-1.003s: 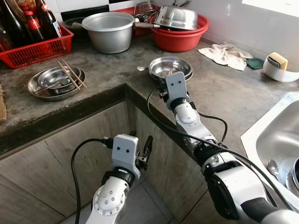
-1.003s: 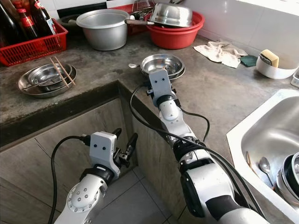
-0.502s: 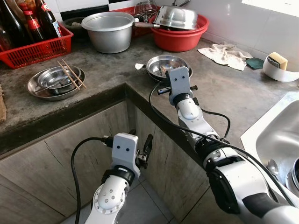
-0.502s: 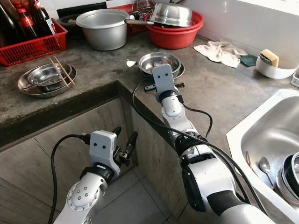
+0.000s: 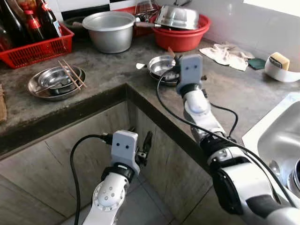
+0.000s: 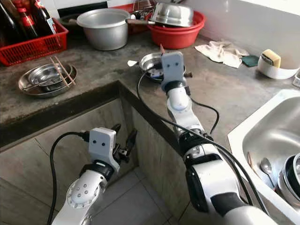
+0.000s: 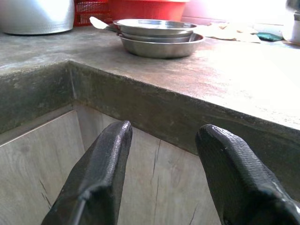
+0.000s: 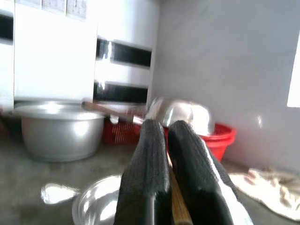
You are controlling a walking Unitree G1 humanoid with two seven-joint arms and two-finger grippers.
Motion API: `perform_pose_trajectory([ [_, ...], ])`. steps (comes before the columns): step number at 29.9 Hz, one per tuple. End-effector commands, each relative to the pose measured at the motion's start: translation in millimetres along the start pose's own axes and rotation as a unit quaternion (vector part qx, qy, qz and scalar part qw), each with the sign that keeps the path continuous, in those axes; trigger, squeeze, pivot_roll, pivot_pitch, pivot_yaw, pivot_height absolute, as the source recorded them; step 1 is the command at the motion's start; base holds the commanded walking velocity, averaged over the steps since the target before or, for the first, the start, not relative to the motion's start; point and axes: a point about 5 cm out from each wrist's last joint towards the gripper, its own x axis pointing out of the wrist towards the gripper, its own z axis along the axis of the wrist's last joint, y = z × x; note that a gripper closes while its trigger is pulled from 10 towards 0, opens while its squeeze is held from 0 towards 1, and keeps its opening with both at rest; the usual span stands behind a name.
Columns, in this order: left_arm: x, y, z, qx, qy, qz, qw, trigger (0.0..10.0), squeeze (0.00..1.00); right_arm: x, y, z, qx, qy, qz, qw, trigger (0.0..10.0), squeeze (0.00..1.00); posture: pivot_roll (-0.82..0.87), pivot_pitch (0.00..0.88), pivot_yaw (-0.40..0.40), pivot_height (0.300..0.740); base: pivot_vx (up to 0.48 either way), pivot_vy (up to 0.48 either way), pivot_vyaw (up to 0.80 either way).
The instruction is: Kitchen organization
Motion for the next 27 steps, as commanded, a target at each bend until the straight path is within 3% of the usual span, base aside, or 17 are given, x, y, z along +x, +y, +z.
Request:
perform_pose_trajectory([
  [1,1.2,0.6,-2,0.003,0.004,0.002,1.0,10.0,0.0,-6.3,-2.5,6,0.007,-0.013,-0.005,1.0,0.0,0.0,0.1,0.093,-0.043,0.74,0.0,0.0,0.0],
  [2,2.4,0.2,-3,0.003,0.003,0.001,1.0,10.0,0.0,-20.1,-5.5,11,0.009,-0.021,-0.008,1.0,0.0,0.0,0.09,0.084,-0.04,0.74,0.0,0.0,0.0],
  [3,2.4,0.2,-3,0.003,0.003,0.001,1.0,10.0,0.0,-20.1,-5.5,11,0.009,-0.021,-0.008,1.0,0.0,0.0,0.09,0.084,-0.04,0.74,0.0,0.0,0.0],
  [6,4.4,-1.0,-2,-0.002,0.001,-0.003,1.0,10.0,0.0,-45.7,-14.0,14,0.007,-0.015,-0.019,1.0,0.0,0.0,0.09,0.072,-0.036,0.74,0.0,0.0,0.0],
  [7,4.4,-1.0,-2,-0.002,0.001,-0.003,1.0,10.0,0.0,-45.7,-14.0,14,0.007,-0.015,-0.019,1.0,0.0,0.0,0.09,0.072,-0.036,0.74,0.0,0.0,0.0],
  [8,5.8,-0.3,-3,-0.003,0.002,-0.007,1.0,10.0,0.0,-65.2,-21.4,15,0.004,0.001,-0.032,0.999,0.0,0.0,0.07,0.056,-0.024,0.74,0.0,0.0,-0.78],
  [11,7.4,0.7,-4,-0.002,0.002,-0.013,1.0,10.0,0.0,-79.7,-25.7,16,0.002,0.017,-0.044,0.999,0.0,0.0,0.06,0.043,-0.016,0.74,0.0,0.114,-0.79],
  [18,14.3,0.1,-4,0.003,-0.008,-0.024,1.0,10.0,0.0,-101.0,-28.7,20,-0.003,0.051,-0.072,0.996,0.0,0.0,0.05,0.01,-0.007,0.74,0.0,0.48,-0.79],
  [27,17.1,0.1,-5,0.005,-0.011,-0.028,1.0,10.0,0.0,-112.0,-27.8,20,-0.012,0.083,-0.075,0.994,0.0,0.0,0.04,0.0,-0.007,0.74,0.0,0.076,-0.79],
])
